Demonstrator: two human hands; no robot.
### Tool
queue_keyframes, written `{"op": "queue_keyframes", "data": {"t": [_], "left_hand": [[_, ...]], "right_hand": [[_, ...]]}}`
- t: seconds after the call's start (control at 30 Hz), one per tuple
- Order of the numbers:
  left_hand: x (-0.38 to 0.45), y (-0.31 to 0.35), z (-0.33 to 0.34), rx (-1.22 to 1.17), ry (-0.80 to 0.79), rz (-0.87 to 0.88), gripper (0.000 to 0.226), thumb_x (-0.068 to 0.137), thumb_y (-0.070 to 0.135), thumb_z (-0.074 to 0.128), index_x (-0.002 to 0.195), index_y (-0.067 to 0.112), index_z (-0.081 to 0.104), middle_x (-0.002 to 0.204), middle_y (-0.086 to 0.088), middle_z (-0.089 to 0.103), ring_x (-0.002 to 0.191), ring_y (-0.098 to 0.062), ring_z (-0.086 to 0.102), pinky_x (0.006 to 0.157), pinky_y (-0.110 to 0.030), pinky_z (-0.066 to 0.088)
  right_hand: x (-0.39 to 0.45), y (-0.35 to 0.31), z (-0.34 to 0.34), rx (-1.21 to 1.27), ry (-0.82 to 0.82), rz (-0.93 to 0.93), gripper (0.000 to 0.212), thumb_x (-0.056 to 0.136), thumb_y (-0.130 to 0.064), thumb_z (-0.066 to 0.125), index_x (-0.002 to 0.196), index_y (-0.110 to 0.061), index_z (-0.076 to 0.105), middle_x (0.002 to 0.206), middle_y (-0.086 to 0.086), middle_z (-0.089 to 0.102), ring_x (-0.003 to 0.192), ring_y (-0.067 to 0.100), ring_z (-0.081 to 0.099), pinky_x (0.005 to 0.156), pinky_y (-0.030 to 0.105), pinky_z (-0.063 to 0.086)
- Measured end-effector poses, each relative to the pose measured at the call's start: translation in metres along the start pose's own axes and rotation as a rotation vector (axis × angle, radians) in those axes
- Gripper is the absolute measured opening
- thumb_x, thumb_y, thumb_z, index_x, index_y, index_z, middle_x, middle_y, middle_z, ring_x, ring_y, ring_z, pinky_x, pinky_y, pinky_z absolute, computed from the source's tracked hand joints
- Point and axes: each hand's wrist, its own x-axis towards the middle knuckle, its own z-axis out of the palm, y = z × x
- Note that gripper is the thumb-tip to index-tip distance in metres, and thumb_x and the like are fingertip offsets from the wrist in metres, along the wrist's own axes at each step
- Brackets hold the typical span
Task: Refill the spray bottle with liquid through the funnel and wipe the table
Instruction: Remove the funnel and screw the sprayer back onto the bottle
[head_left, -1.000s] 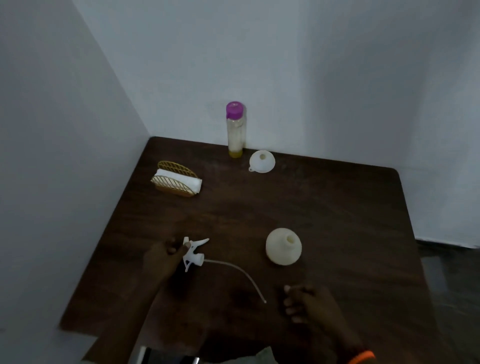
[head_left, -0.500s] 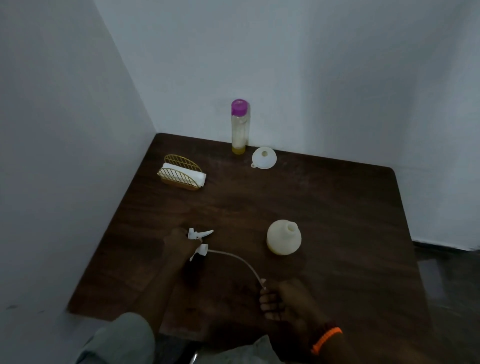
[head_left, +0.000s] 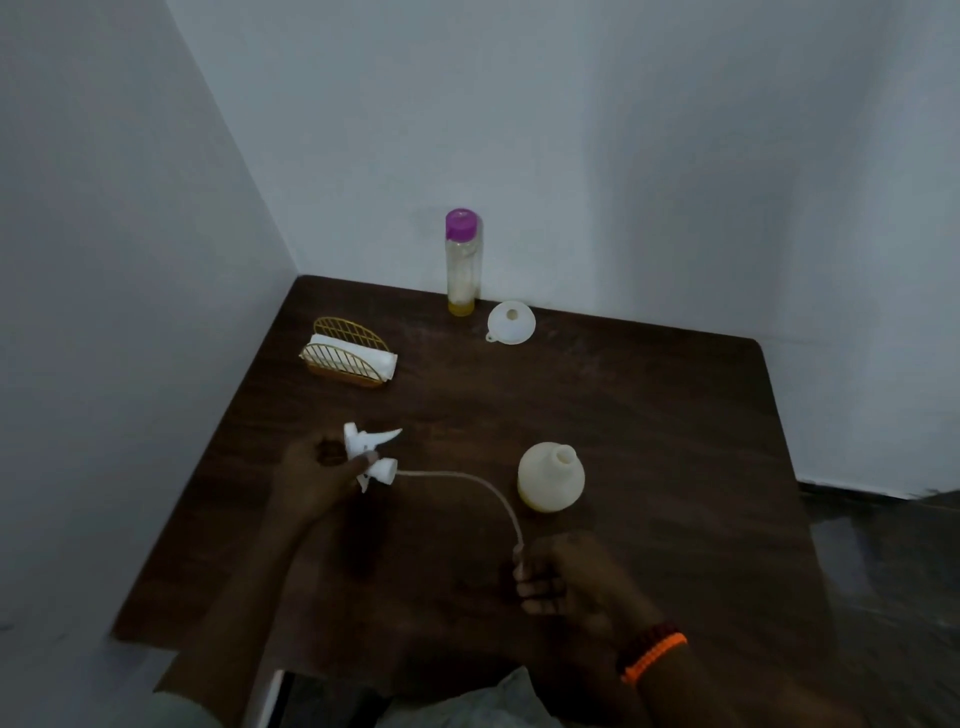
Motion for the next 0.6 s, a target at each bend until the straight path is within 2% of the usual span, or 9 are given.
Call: {"op": "queue_keyframes", "data": {"t": [0.13, 0.2, 0.27, 0.37, 0.4, 0.47, 0.53, 0.6], "left_hand": [[-0.019, 0.033, -0.036, -0.133, 0.023, 0.252, 0.03, 0.071, 0.017, 0.088, 0.097, 0.018, 0.072, 0.096, 0.006, 0.076, 0.086, -0.001, 0.072, 0.069, -0.007, 0.054], [-0.028, 0.051, -0.045, -0.163, 0.037, 0.361, 0.03, 0.071, 0.019, 0.088, 0.097, 0.019, 0.074, 0.098, 0.006, 0.077, 0.089, -0.001, 0.072, 0.073, -0.006, 0.053], [-0.035, 0.069, -0.052, -0.177, 0.066, 0.459, 0.029, 0.071, 0.026, 0.086, 0.097, 0.025, 0.075, 0.1, 0.013, 0.077, 0.094, 0.002, 0.072, 0.078, -0.005, 0.052], [-0.044, 0.088, -0.052, -0.168, 0.092, 0.577, 0.031, 0.072, 0.023, 0.083, 0.099, 0.035, 0.072, 0.1, 0.028, 0.074, 0.096, 0.007, 0.07, 0.081, -0.001, 0.05], [-0.047, 0.094, -0.051, -0.159, 0.105, 0.608, 0.034, 0.073, 0.02, 0.083, 0.099, 0.039, 0.072, 0.1, 0.03, 0.073, 0.097, 0.009, 0.069, 0.082, -0.001, 0.049], [-0.054, 0.105, -0.049, -0.15, 0.134, 0.661, 0.032, 0.076, 0.029, 0.081, 0.098, 0.05, 0.07, 0.1, 0.038, 0.07, 0.098, 0.014, 0.067, 0.084, 0.001, 0.048], [-0.061, 0.112, -0.047, -0.152, 0.117, 0.703, 0.025, 0.077, 0.039, 0.076, 0.099, 0.051, 0.07, 0.103, 0.036, 0.07, 0.099, 0.012, 0.067, 0.088, -0.003, 0.05], [-0.063, 0.112, -0.047, -0.118, 0.11, 0.71, 0.027, 0.079, 0.036, 0.074, 0.098, 0.055, 0.069, 0.099, 0.036, 0.07, 0.095, 0.013, 0.067, 0.085, -0.002, 0.05]], "right_hand": [[-0.024, -0.027, -0.013, -0.185, 0.038, -0.299, 0.01, 0.09, -0.014, 0.068, 0.091, -0.01, 0.077, 0.084, 0.008, 0.077, 0.071, 0.014, 0.072, 0.064, 0.025, 0.059], [-0.033, -0.047, -0.023, -0.291, 0.095, -0.428, 0.009, 0.09, -0.015, 0.069, 0.091, -0.011, 0.077, 0.085, 0.009, 0.078, 0.073, 0.017, 0.073, 0.07, 0.031, 0.061], [-0.037, -0.065, -0.033, -0.387, 0.188, -0.571, 0.009, 0.089, -0.016, 0.071, 0.092, -0.01, 0.077, 0.085, 0.009, 0.078, 0.076, 0.024, 0.074, 0.076, 0.039, 0.061], [-0.038, -0.085, -0.042, -0.533, 0.308, -0.762, 0.009, 0.087, -0.018, 0.074, 0.093, -0.013, 0.078, 0.083, 0.003, 0.077, 0.077, 0.019, 0.073, 0.073, 0.031, 0.061], [-0.037, -0.09, -0.044, -0.556, 0.34, -0.804, 0.008, 0.087, -0.019, 0.075, 0.092, -0.014, 0.078, 0.083, 0.001, 0.077, 0.077, 0.016, 0.072, 0.073, 0.028, 0.06], [-0.032, -0.098, -0.049, -0.594, 0.414, -0.877, 0.008, 0.086, -0.02, 0.076, 0.092, -0.015, 0.078, 0.084, -0.003, 0.076, 0.079, 0.009, 0.071, 0.075, 0.026, 0.057], [-0.026, -0.102, -0.052, -0.614, 0.458, -0.903, 0.01, 0.086, -0.021, 0.075, 0.093, -0.015, 0.078, 0.086, -0.005, 0.076, 0.082, 0.006, 0.071, 0.077, 0.026, 0.057], [-0.02, -0.101, -0.053, -0.597, 0.46, -0.898, 0.011, 0.086, -0.02, 0.075, 0.095, -0.014, 0.078, 0.088, -0.004, 0.077, 0.084, 0.005, 0.071, 0.08, 0.026, 0.058]]}}
